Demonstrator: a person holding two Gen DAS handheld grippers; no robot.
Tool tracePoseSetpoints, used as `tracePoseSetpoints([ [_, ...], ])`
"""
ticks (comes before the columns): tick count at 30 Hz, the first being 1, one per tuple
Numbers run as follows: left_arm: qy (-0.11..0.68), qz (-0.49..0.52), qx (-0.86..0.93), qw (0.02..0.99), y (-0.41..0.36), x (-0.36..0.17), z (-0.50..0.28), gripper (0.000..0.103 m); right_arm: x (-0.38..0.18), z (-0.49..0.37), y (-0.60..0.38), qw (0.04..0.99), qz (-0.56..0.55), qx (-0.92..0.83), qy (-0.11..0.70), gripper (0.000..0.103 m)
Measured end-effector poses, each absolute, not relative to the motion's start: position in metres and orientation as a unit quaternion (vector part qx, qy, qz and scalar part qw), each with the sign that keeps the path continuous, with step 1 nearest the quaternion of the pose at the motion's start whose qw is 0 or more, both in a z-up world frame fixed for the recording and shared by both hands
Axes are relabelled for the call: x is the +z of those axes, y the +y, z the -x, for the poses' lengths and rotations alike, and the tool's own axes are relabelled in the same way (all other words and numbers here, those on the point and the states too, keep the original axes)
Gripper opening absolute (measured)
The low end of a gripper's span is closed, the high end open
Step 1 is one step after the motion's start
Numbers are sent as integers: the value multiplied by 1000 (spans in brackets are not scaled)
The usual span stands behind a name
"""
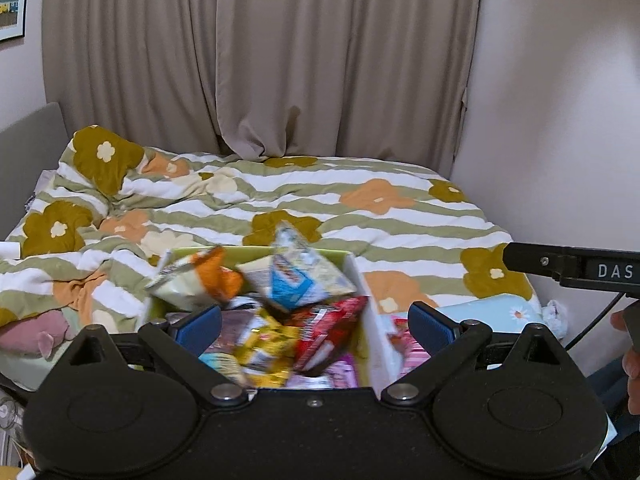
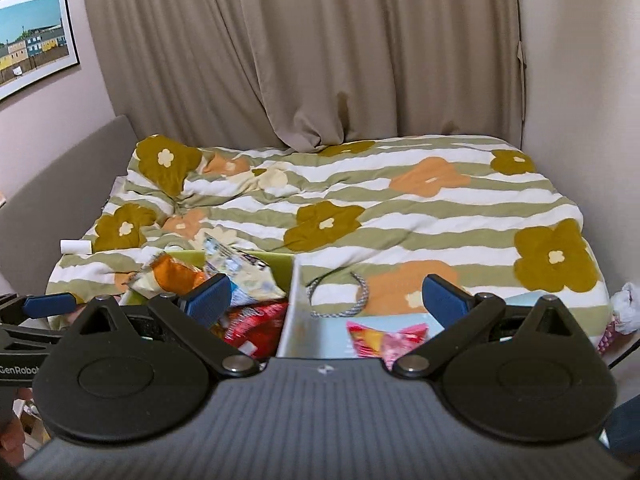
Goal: Organize snacks
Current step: 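Move both tools back from the box toward the last snacks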
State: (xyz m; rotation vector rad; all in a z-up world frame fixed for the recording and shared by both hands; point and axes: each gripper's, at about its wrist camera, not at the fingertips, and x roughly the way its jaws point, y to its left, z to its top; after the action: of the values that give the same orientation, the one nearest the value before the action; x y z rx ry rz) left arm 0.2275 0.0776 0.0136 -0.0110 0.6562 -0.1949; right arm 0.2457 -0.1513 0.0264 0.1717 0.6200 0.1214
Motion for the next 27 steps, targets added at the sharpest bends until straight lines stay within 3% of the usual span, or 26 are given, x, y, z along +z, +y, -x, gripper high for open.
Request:
tracePoseSetpoints([
  [14, 323, 23, -8, 946, -36, -14, -203, 101, -7, -264, -256, 926, -60, 147, 343, 103],
  [27, 395, -54, 8, 917, -110, -95, -211, 101, -75, -319, -281, 885, -64, 204, 412, 103],
])
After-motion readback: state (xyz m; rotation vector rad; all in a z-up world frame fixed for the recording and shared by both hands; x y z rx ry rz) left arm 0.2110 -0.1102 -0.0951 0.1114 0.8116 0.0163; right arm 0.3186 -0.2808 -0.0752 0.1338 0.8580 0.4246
